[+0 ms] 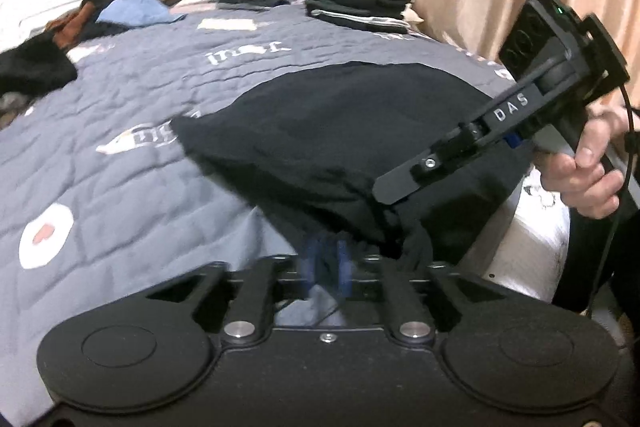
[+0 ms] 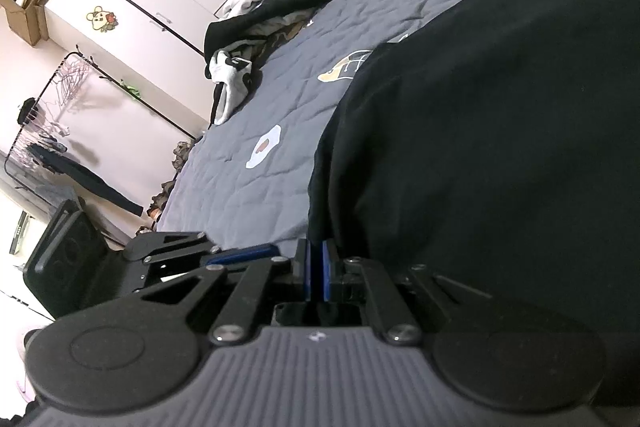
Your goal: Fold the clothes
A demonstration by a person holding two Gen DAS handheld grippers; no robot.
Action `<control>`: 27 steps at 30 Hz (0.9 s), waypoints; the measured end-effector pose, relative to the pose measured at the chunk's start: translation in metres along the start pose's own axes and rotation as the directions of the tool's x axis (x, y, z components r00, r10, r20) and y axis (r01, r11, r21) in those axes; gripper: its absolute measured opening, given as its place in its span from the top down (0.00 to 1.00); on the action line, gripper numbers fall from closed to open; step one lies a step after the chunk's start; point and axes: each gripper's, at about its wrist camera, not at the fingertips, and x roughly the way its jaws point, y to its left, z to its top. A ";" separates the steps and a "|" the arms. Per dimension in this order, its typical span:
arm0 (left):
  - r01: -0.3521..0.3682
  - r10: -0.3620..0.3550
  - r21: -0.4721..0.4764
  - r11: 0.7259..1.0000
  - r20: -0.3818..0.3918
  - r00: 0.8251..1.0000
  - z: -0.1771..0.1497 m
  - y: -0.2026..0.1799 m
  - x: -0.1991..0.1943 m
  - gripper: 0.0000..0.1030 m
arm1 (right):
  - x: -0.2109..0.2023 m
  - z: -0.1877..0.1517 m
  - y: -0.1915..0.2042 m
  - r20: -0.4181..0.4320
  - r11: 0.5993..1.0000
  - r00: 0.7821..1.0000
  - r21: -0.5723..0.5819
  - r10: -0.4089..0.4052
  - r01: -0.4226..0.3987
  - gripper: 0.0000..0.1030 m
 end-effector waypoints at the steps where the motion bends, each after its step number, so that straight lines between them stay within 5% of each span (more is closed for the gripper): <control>1: -0.008 0.008 0.021 1.000 0.004 1.000 0.000 -0.003 0.002 0.51 | 0.000 0.000 0.000 0.000 1.000 1.000 -0.001 0.000 0.000 0.95; 5: 0.002 -0.002 0.044 0.999 0.004 1.000 0.002 -0.007 0.010 0.47 | 0.000 0.000 -0.001 -0.001 1.000 1.000 0.001 0.000 0.000 0.95; 14: -0.007 0.012 0.053 0.999 -0.090 0.996 -0.004 -0.008 0.032 0.93 | 0.000 -0.004 -0.002 -0.003 1.000 1.000 0.003 -0.006 0.006 0.95; 20: 0.009 -0.008 -0.098 0.995 0.018 1.000 -0.005 0.020 -0.006 0.95 | -0.008 -0.001 -0.004 0.045 1.000 0.999 0.018 0.025 -0.025 0.95; 27: 0.026 -0.033 -0.157 0.987 -0.041 0.999 -0.021 0.030 -0.029 1.00 | -0.008 0.000 -0.004 0.074 0.996 0.994 0.037 0.081 -0.084 0.95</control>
